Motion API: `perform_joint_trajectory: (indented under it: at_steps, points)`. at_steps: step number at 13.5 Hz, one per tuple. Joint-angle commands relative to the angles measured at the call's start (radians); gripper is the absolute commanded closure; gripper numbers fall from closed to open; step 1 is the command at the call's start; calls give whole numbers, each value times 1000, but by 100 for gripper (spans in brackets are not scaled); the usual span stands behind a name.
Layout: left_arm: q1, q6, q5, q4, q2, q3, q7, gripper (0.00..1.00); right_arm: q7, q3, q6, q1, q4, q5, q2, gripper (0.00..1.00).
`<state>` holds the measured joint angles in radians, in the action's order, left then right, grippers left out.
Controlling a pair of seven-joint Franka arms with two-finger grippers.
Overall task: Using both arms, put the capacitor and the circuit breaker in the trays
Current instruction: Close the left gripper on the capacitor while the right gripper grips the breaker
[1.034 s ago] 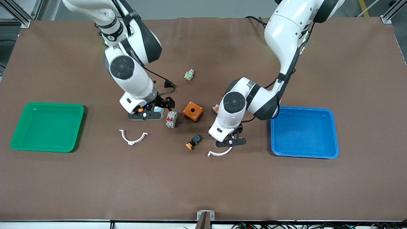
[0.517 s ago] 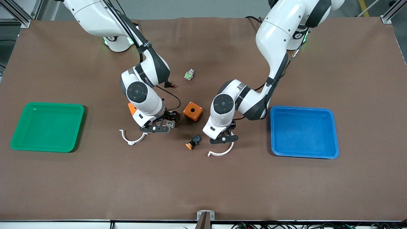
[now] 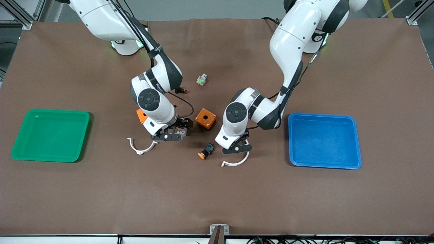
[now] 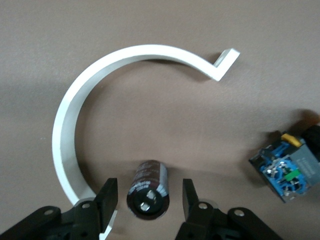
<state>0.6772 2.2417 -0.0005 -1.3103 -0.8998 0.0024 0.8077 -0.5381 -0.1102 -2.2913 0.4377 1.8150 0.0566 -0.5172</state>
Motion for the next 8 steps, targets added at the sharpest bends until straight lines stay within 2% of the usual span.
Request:
perform_joint_trajectory:
  at_steps: [1, 5, 8]
  points:
    - [10, 13, -4, 19, -13, 11, 21, 44, -5, 3, -10, 18, -22, 17, -46, 0]
    - [13, 13, -6, 11, -13, 11, 24, 51, -5, 3, -14, 13, -20, 17, -57, 2]
    - [13, 13, -1, 11, -13, 11, 19, 73, -6, 3, -10, 15, -20, 17, -57, 26]
